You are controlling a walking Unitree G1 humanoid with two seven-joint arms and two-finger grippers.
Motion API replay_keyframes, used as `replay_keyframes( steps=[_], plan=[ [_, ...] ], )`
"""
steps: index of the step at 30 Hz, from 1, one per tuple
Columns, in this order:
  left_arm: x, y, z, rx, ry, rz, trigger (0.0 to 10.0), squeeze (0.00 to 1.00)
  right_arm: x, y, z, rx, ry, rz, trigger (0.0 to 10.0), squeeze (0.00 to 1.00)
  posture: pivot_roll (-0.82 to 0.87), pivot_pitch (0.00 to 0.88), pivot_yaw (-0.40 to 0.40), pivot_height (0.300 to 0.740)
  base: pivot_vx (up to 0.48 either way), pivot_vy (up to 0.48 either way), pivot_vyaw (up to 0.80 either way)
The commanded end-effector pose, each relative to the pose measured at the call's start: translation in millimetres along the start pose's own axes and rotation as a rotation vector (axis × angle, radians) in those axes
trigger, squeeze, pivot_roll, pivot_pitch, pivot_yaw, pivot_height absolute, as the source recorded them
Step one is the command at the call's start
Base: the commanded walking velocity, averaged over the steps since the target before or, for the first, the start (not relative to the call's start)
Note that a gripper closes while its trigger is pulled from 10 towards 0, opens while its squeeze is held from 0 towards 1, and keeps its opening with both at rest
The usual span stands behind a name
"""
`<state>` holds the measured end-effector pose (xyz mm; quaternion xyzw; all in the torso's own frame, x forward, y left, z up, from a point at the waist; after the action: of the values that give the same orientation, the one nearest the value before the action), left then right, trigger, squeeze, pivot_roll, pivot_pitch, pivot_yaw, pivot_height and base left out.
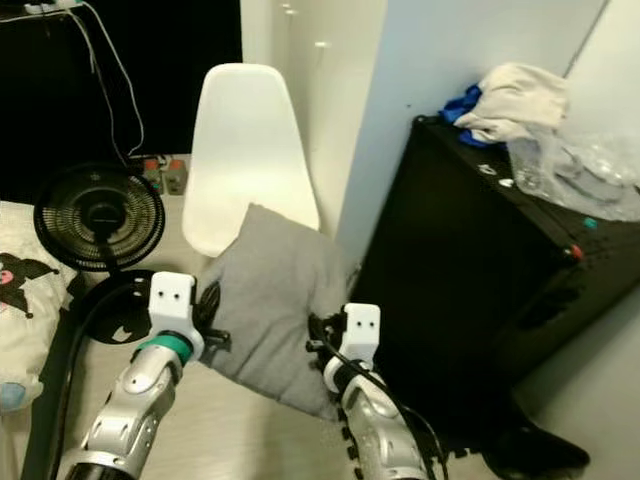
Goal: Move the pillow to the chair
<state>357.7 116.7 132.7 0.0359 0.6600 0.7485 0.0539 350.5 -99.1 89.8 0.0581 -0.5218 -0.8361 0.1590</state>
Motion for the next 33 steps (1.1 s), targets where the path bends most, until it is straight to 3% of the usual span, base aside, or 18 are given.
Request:
replay_keyframes(
  steps=[1, 29, 33],
  plan=[
    [0.3, 6.7, 2.5, 0.000, 0.010, -0.040, 10.0, 0.00, 1.0, -0.4, 0.5, 0.010, 0.003, -0.011, 10.0, 0.00, -0.05, 0.024, 0.019, 0.740, 0.304, 0.000, 0.00],
    [-1.6, 8.0, -0.3, 0.011, 0.000, -0.048, 10.0, 0.00, -0.4, 1.0, -1.9, -0.001, -0.012, -0.017, 10.0, 0.00, -0.05, 0.019, 0.021, 0.740, 0.300, 0.000, 0.00],
    [-1.1, 7.4, 0.0, 0.009, -0.002, -0.048, 10.0, 0.00, -1.0, 0.8, -1.1, -0.003, -0.010, -0.017, 10.0, 0.00, -0.05, 0.017, 0.023, 0.740, 0.306, 0.000, -0.62]
  ],
)
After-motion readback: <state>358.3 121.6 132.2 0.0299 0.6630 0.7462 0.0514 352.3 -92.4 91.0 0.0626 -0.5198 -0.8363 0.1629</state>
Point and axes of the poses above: a point about 5 cm out from each wrist's last joint towards the gripper, its own x axis pointing back from the gripper into the wrist, its own y axis along the axis of the wrist's last joint, z = x × y, the point moved 3 cm from there along -x, pointing out of the wrist towards the gripper, and after that the axes turned 9 degrees about -x, right-handed, at the moved point
